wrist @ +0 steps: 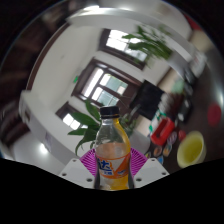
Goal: Pour water
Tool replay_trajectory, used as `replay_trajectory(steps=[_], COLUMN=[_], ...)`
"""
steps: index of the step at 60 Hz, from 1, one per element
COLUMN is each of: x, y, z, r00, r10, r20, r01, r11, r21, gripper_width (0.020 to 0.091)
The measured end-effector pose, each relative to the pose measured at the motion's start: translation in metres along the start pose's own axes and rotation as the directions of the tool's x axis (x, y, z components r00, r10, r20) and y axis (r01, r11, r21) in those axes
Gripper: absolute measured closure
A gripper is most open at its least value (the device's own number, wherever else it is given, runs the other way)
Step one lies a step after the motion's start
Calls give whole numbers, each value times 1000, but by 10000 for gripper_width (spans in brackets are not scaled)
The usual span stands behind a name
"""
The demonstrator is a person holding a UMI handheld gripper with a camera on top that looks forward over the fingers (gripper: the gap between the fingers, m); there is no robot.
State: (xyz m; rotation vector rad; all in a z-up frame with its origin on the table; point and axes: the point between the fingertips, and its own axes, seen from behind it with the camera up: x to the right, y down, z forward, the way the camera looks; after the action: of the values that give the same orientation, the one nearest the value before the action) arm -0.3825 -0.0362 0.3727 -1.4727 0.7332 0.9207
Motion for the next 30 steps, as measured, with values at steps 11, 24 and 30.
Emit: replay_trajectory(steps=[11, 24, 30], x=[-26, 20, 97], y=[-64, -159, -201], z=[21, 22, 27], r00=[795, 433, 378], r10=[-603, -841, -829], r20=[-66, -324, -413], r01=[605, 877, 884], r11=[796, 476, 456], r21=[7, -64, -107], gripper_width=[718, 704, 704])
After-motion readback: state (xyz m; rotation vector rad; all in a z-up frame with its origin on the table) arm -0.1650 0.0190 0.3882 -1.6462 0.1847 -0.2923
